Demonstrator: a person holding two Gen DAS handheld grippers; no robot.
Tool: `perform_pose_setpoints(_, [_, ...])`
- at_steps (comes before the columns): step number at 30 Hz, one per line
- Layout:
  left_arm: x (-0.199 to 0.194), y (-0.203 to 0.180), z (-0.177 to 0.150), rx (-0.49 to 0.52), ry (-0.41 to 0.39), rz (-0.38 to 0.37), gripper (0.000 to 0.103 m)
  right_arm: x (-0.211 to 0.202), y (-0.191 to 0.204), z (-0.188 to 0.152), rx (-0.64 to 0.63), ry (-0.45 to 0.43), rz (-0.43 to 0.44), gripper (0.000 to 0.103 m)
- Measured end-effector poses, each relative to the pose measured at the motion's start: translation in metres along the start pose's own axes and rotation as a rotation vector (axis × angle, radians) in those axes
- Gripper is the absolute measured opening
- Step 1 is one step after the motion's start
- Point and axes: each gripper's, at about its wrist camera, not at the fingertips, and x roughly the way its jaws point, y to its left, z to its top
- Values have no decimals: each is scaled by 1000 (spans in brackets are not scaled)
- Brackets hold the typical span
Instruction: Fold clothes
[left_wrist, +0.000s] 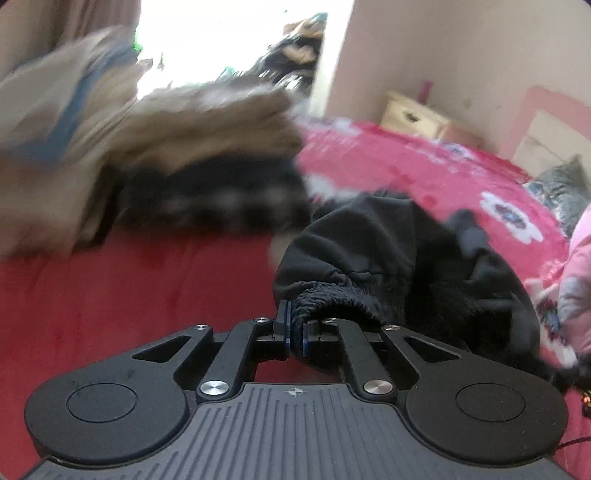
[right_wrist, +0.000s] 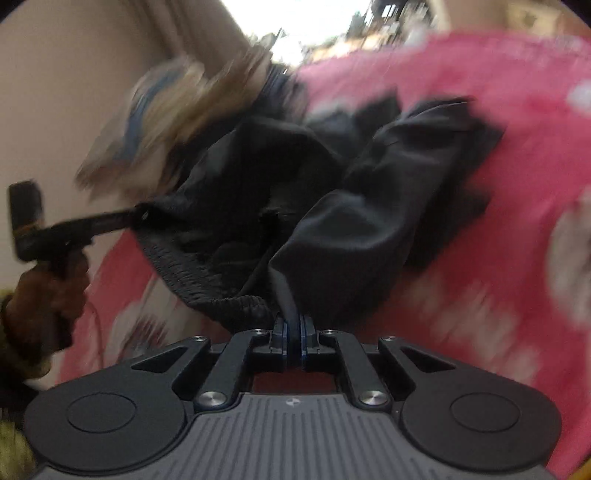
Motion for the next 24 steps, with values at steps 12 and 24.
perform_pose_setpoints(12, [-13,57,-58,-60,150,49,13,-29,4,25,-154,203,41,23])
perform_pose_setpoints(24, [-34,30,-67,153,126,-40,46,61,62,65,-439,169,-15,60])
